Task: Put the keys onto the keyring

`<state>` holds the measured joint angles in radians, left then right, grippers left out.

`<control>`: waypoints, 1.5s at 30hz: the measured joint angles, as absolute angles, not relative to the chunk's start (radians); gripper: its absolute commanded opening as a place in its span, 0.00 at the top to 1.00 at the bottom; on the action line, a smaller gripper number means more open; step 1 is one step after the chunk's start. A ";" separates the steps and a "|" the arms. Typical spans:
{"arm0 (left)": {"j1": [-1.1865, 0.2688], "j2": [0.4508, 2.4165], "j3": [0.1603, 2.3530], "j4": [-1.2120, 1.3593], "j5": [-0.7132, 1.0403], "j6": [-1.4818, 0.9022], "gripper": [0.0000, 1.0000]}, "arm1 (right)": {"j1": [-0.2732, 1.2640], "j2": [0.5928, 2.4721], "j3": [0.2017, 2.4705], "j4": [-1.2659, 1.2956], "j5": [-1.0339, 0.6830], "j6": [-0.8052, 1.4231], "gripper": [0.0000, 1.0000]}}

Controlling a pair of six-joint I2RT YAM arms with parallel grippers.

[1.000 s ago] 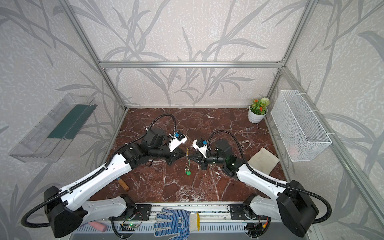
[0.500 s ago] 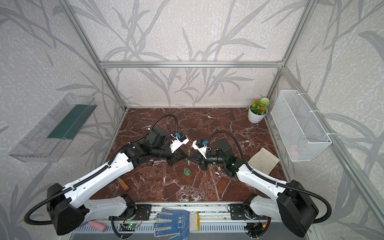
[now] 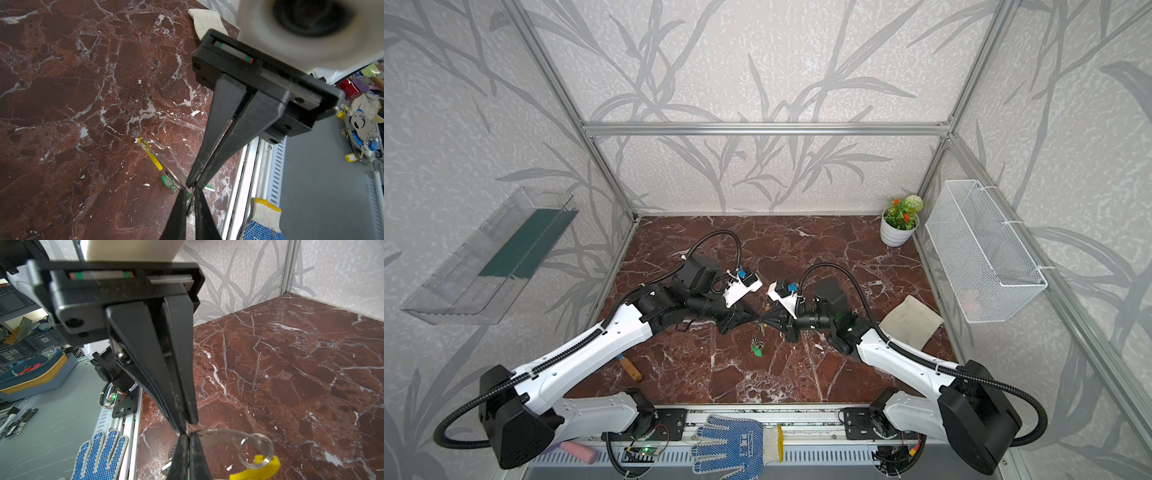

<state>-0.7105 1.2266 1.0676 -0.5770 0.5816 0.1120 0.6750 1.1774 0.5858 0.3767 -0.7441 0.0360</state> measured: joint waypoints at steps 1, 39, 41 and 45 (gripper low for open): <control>-0.710 1.226 1.068 -0.579 0.582 0.113 0.88 | 0.675 1.176 0.586 0.377 -0.744 0.036 1.00; -0.713 1.039 0.900 -0.174 0.435 -0.046 1.00 | 0.674 0.991 0.438 0.609 -0.460 0.060 0.71; -0.714 1.023 0.870 -0.107 0.427 -0.070 1.00 | 0.674 0.987 0.430 0.625 -0.451 0.063 0.71; -0.715 1.009 0.813 0.012 0.419 -0.118 1.00 | 0.677 0.976 0.430 0.631 -0.419 0.068 0.69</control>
